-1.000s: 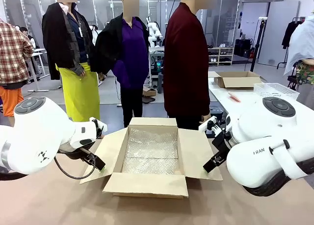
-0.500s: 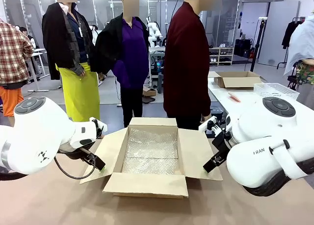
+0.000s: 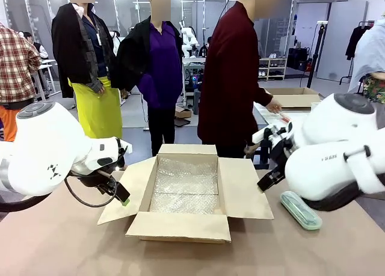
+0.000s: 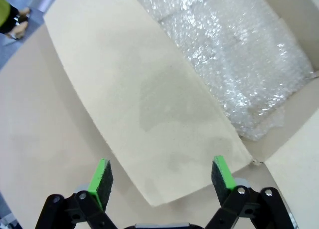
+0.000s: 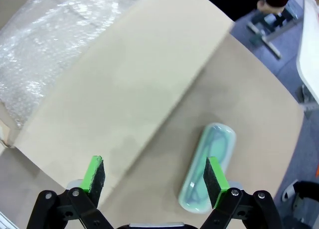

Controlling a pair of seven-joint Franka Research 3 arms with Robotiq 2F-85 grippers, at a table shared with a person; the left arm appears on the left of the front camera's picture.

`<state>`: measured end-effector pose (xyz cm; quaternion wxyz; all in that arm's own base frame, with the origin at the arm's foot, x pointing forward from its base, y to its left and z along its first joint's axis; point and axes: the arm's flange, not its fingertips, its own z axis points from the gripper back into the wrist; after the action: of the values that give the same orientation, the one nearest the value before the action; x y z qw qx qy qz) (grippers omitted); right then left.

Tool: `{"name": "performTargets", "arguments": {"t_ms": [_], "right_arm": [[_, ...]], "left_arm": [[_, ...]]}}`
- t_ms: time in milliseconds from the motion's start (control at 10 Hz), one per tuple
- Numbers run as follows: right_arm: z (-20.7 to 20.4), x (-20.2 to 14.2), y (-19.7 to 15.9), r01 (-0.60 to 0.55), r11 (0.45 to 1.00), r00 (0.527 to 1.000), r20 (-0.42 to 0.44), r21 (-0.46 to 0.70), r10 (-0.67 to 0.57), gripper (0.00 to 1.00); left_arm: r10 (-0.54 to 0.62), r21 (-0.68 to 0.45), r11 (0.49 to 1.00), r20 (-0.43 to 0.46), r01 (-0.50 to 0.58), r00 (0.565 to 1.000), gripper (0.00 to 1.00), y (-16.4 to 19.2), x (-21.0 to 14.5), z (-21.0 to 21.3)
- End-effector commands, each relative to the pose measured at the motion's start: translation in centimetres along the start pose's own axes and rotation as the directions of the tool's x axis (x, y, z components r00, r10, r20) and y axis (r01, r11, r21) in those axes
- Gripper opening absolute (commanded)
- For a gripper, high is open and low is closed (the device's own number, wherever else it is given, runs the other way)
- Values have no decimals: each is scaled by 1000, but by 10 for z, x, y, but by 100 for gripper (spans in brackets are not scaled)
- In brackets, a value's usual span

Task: Pack the glasses set securely to prepare it for shipping.
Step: Place the Glasses case inside the Package Box.

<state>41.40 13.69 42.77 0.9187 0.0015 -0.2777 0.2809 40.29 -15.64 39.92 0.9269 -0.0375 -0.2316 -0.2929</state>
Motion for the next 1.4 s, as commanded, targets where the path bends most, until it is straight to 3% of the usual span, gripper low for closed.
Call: {"name": "performTargets", "arguments": {"t_ms": [0, 200, 500, 800, 1100, 1300], "right_arm": [[15, -3, -19, 74, 995, 996, -48, -61, -77, 100], [20, -12, -46, 132, 989, 984, -109, -68, -138, 100], [6, -32, -67, 96, 995, 966, -237, -38, -103, 100], [-22, -42, -78, 86, 996, 965, -248, 10, -80, 100], [-45, -42, -93, 89, 996, 962, -262, 25, -79, 100], [-58, -42, -97, 94, 995, 959, -271, 38, -80, 100]], "left_arm": [[1, 27, 1000, 27, -2, 1000, 100, 0, -3, -8], [-2, 4, 1000, 4, 2, 1000, 100, -1, 0, -2], [-119, -113, 986, 33, 122, 992, 100, 25, -18, 80], [-234, -218, 945, 69, 243, 970, 100, 57, -40, 137], [-207, -375, 879, 259, 296, 943, 100, 88, -45, 169], [-189, -394, 862, 336, 320, 923, 100, 92, -43, 181]]}}
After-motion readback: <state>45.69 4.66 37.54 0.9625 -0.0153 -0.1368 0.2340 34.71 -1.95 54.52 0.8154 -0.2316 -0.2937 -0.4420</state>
